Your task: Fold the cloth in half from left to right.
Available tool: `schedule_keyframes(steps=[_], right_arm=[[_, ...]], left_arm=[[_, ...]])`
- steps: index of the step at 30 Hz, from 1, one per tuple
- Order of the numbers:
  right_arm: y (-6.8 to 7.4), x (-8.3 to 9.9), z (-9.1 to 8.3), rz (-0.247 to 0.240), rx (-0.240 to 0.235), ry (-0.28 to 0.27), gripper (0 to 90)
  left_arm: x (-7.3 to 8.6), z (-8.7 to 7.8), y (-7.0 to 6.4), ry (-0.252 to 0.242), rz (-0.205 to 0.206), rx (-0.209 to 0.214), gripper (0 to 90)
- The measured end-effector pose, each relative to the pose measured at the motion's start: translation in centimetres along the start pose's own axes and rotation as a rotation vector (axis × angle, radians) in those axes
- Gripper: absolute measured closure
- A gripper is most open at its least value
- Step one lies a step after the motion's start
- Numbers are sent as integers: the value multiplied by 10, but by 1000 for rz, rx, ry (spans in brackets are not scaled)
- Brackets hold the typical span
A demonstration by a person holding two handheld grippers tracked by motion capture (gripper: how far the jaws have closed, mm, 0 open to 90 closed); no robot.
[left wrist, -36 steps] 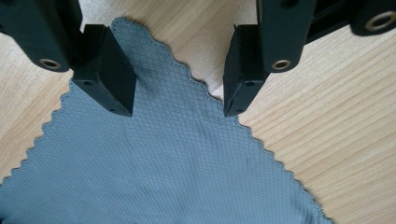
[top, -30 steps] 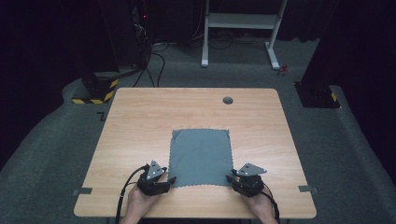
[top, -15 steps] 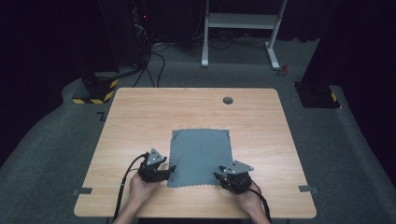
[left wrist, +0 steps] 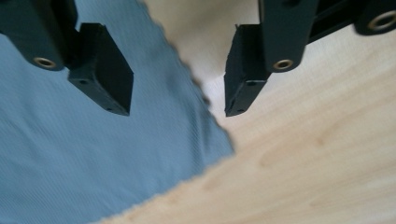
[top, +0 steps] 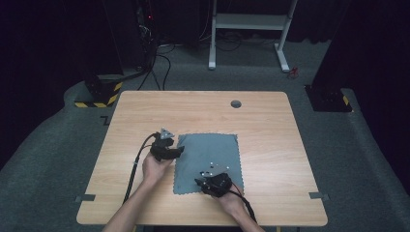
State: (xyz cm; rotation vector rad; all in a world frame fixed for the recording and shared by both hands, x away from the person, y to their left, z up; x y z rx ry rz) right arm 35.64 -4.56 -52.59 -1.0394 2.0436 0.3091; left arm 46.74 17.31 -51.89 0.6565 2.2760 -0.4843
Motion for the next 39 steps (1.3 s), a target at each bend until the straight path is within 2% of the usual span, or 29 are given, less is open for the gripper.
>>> schedule_keyframes(steps=[5, 7, 11, 17, 22, 25, 26, 27, 29, 33, 36, 37, 39], right_arm=[[15, -7, 7, -16, -34, -7, 639], [21, -10, 9, -25, -44, -14, 639], [35, -16, 15, -49, -77, -20, 639], [54, -21, 19, -90, -120, -29, 638], [63, -23, 21, -105, -138, -25, 632], [66, -23, 23, -130, -127, -12, 630], [67, -23, 22, -122, -125, -6, 630], [67, -23, 22, -122, -123, -9, 644], [67, -23, 22, -123, -116, -6, 654], [67, -23, 22, -118, -100, -7, 738], [67, -23, 22, -120, -84, -2, 801], [68, -23, 21, -127, -61, -2, 852], [69, -23, 21, -129, -52, 0, 869]], left_arm=[[-11, 17, 12, 2, -43, -51, 449], [-16, 22, 15, 19, -34, -76, 451], [-18, 24, 19, 9, -36, -77, 457], [-24, 27, 25, 31, -39, -85, 472], [-25, 28, 28, 11, -43, -86, 507], [-25, 28, 29, 8, -37, -86, 545], [-25, 28, 29, 6, -33, -85, 555], [-25, 28, 29, 4, -33, -84, 602], [-25, 29, 28, 0, -30, -75, 617], [-25, 29, 27, 1, -13, -57, 696], [-25, 29, 28, -3, -22, -43, 770], [-26, 29, 28, 4, -26, -36, 832], [-29, 30, 28, 21, -30, -23, 850]])
Point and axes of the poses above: each handheld gripper's, and its own axes: z roughly forward along the jaws, x roughly out of its underside, y roughly to its left, the point moved 1 cm from there along z, roughly forward along the jaws, and after that the axes turned 9 degrees about x, right-handed, at the moved point
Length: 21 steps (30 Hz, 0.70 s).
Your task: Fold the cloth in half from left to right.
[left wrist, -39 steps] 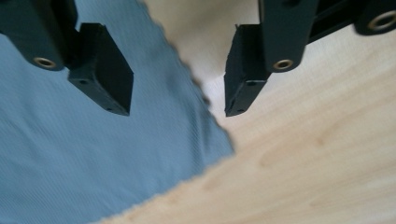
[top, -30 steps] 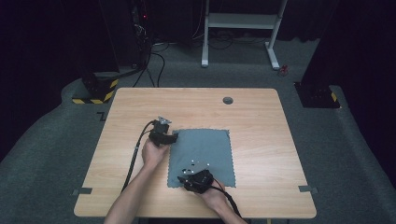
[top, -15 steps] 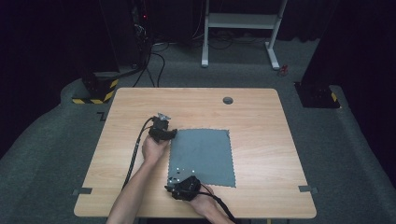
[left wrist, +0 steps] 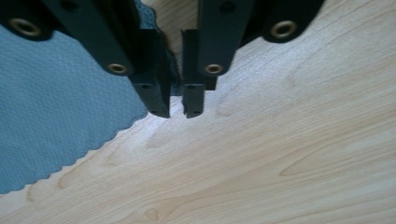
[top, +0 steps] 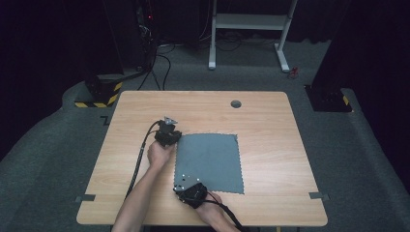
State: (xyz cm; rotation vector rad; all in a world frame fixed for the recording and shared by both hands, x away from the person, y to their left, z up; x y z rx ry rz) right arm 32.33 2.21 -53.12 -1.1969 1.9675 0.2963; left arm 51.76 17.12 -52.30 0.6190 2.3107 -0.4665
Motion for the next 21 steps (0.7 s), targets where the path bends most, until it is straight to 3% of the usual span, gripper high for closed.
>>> schedule_keyframes(steps=[3, 9, 15, 21], right_arm=[[0, 0, 0, 14, 9, 2, 891], [-1, 1, -1, 31, 1, -7, 900], [-7, -2, -12, 65, -9, -39, 900], [-7, -7, -17, 49, 2, -57, 900]], left_arm=[[-3, 1, -2, 14, 14, -8, 895], [-3, -1, 5, -1, -39, 38, 900], [-9, -11, 6, -49, -59, 68, 900], [-11, -14, 8, -67, -68, 85, 900]])
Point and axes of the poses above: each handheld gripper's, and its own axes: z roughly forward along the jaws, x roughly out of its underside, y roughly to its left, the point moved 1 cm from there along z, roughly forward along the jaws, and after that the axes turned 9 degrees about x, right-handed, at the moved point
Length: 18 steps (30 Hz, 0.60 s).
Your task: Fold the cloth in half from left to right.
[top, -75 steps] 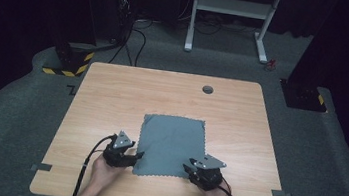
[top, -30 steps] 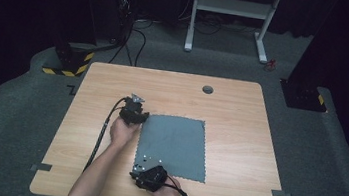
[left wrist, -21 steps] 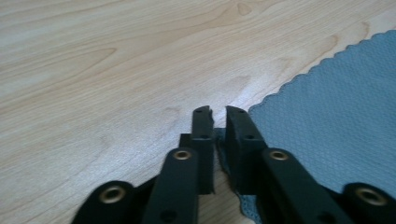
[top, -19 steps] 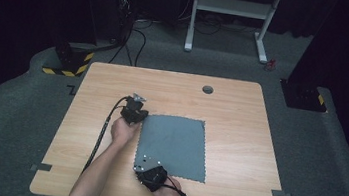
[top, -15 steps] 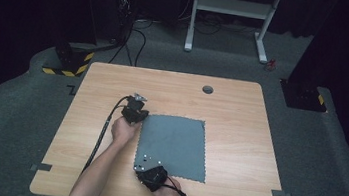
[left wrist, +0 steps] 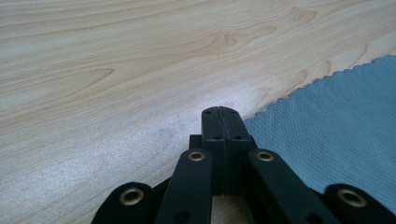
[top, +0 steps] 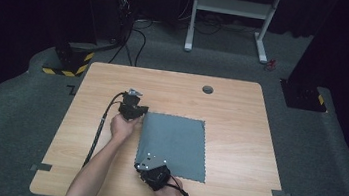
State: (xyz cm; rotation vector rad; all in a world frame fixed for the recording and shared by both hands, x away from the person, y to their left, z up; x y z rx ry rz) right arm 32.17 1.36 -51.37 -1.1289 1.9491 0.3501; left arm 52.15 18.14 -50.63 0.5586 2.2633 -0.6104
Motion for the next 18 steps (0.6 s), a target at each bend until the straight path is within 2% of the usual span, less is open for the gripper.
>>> schedule_keyframes(steps=[3, 6, 9, 11, 13, 18], right_arm=[[0, -2, -3, -1, -2, -9, 900], [-1, -7, -5, 10, -16, -23, 900], [1, -12, -5, -8, -20, -33, 900], [3, -16, -4, -11, -33, -34, 900], [6, -21, -5, -15, -46, -42, 900], [9, -30, -8, -23, -59, -77, 900]], left_arm=[[-1, -3, 0, -3, 1, 7, 900], [-5, -6, 1, 9, 20, 0, 900], [-7, -12, 1, 3, 25, 4, 900], [-8, -16, 2, 16, 30, -1, 900], [-8, -23, 4, 22, 44, -9, 900], [-10, -39, 8, 16, 46, -22, 900]])
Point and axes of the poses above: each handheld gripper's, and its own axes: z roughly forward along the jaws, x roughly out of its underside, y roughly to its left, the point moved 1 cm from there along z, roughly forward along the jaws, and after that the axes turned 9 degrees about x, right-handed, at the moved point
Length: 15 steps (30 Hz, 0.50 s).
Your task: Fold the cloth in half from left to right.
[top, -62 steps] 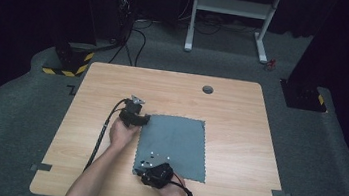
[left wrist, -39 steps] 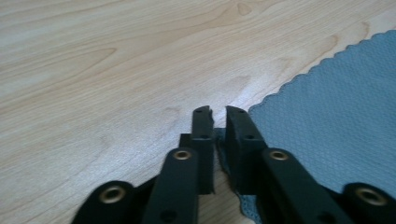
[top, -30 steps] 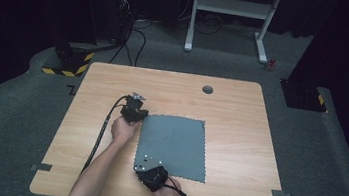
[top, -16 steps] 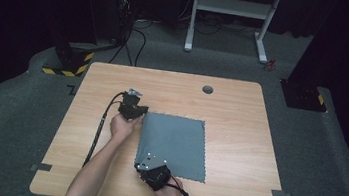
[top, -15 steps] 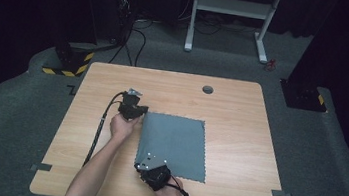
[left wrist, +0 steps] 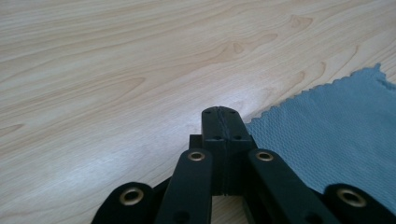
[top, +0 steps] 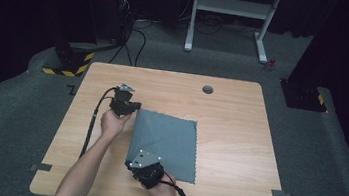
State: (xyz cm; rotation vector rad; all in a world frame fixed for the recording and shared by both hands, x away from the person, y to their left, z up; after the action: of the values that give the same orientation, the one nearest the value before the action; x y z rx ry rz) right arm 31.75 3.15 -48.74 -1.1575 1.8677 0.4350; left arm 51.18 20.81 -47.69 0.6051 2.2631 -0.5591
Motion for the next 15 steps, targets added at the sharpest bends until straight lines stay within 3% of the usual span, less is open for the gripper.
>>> schedule_keyframes(steps=[4, 10, 15], right_arm=[[-3, 9, -7, 10, 14, -1, 900], [-22, 40, -29, 91, 61, 14, 900], [-30, 59, -42, 116, 96, 34, 900]], left_arm=[[1, 9, -8, 10, 16, 4, 900], [-5, 46, -33, 14, 24, 56, 900], [-12, 64, -53, 16, 43, 86, 900]])
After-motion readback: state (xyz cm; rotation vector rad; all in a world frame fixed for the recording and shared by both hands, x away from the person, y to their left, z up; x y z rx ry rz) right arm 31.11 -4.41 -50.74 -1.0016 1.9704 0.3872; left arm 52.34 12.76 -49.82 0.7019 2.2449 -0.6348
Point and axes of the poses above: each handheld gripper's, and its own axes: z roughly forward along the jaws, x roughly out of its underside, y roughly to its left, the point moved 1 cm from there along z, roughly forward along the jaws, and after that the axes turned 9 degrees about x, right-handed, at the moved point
